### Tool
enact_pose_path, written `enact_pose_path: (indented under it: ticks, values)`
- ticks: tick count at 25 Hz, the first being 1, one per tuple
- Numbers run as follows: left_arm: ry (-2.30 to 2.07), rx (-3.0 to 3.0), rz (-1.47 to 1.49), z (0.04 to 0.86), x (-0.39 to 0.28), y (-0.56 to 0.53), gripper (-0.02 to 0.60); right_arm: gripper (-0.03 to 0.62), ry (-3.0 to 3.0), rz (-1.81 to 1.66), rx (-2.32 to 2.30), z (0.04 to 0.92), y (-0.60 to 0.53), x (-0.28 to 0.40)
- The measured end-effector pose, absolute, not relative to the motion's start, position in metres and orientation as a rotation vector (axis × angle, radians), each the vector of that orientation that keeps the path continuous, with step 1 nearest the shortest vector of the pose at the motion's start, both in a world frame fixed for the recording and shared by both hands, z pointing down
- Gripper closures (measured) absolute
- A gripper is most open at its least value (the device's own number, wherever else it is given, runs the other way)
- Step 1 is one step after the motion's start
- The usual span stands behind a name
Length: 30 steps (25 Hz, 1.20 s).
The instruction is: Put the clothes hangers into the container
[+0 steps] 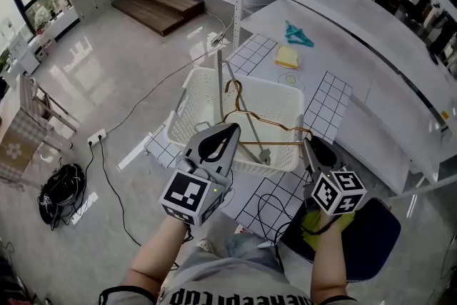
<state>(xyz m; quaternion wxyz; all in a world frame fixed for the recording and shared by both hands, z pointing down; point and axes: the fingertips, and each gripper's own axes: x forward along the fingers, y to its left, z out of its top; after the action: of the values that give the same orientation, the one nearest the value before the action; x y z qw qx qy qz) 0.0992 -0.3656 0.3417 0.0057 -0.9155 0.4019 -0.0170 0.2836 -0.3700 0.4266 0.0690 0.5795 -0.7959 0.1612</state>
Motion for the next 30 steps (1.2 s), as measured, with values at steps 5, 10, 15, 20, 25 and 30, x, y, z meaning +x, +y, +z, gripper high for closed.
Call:
enact_pose_path:
  ticks: [5,10,15,20,25,30]
  values:
    - [1.230,-2.873,-0.039,0.338,0.097,-0.360,0.569,0.473,-2.380,0.459,1.807,0.418,-0.360,0.289]
    - [1.197,-2.883,-0.025,0.335,0.095,-0.351,0.569,0.474,-2.390,0.417,1.857,0.403,-0.347,0.288]
    - [1.168,-2.891,-0.008,0.333,0.092,-0.341,0.569,0.479,-2.427,0.374,1.802,0.395,-0.334,0.265]
    - [1.154,-2.897,0.007,0.331,0.082,-0.329,0.569,0.511,-2.470,0.351,1.766,0.389,-0.319,0.241]
    - [1.145,-2.911,0.010,0.332,0.069,-0.314,0.569,0.570,-2.522,0.313,1.738,0.378,-0.303,0.216]
    - [1.126,-2.907,0.024,0.334,0.055,-0.297,0.569,0.589,-2.566,0.269,1.731,0.364,-0.283,0.190]
